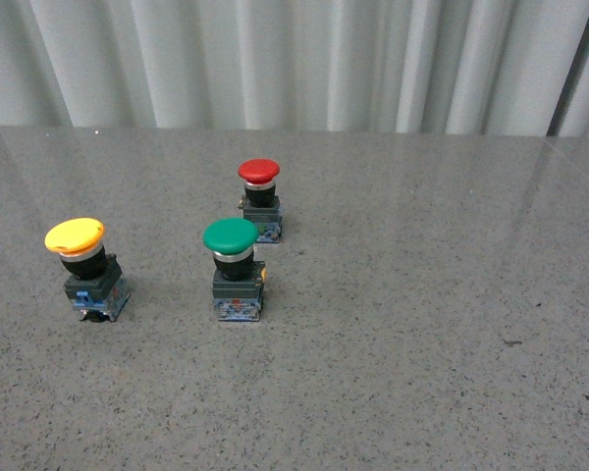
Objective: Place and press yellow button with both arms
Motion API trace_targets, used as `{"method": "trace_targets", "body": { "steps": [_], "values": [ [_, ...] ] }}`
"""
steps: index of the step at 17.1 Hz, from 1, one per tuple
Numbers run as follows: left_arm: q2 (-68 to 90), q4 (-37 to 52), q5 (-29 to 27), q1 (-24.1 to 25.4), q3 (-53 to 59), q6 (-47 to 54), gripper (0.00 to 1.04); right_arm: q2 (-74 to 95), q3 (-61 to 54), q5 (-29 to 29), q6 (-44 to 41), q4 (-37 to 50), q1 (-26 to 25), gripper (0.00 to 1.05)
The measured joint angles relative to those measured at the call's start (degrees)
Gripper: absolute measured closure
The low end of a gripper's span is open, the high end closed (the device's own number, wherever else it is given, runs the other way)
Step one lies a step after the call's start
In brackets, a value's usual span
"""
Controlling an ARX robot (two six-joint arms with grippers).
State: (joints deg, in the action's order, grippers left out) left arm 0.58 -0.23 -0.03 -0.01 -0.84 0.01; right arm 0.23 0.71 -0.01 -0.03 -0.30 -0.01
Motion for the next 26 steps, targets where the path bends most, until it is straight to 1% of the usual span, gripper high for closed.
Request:
{"method": "trace_targets", "body": {
  "steps": [17, 18, 19, 20, 21, 22, 24, 25, 26],
  "values": [
    [0.00, 0.00, 0.00, 0.00, 0.00, 0.00, 0.07, 0.00, 0.00, 0.00, 0.00, 0.00, 0.00, 0.06],
    [0.81, -3.65, -4.22, -1.44, -0.87, 0.04, 0.07, 0.00, 0.00, 0.00, 0.00, 0.02, 0.00, 0.06],
    [6.27, -9.73, -15.10, -7.58, -4.13, 0.09, 0.07, 0.00, 0.00, 0.07, 0.02, -0.02, 0.00, 0.06],
    [11.41, -7.45, -21.59, -10.97, -6.47, 0.68, 0.07, 0.00, 0.00, -0.02, 0.00, 0.04, 0.00, 0.06],
    [14.82, -3.80, -24.00, -9.68, -8.87, 1.31, 0.07, 0.00, 0.00, 0.02, 0.00, 0.00, -0.04, 0.06],
    [19.52, 2.60, -23.34, -6.84, -12.09, 2.86, 0.07, 0.00, 0.00, -0.02, 0.00, -0.04, 0.00, 0.06],
    [32.46, 13.00, -16.50, -3.39, -18.10, 5.49, 0.07, 0.00, 0.00, 0.00, 0.00, 0.02, 0.00, 0.06],
    [41.33, 16.79, -12.33, -1.86, -21.77, 6.69, 0.07, 0.00, 0.00, 0.00, 0.00, 0.00, 0.00, 0.06],
    [49.00, 17.46, -9.03, -1.07, -25.73, 7.54, 0.07, 0.00, 0.00, 0.00, 0.00, 0.00, 0.00, 0.06]
  ]
}}
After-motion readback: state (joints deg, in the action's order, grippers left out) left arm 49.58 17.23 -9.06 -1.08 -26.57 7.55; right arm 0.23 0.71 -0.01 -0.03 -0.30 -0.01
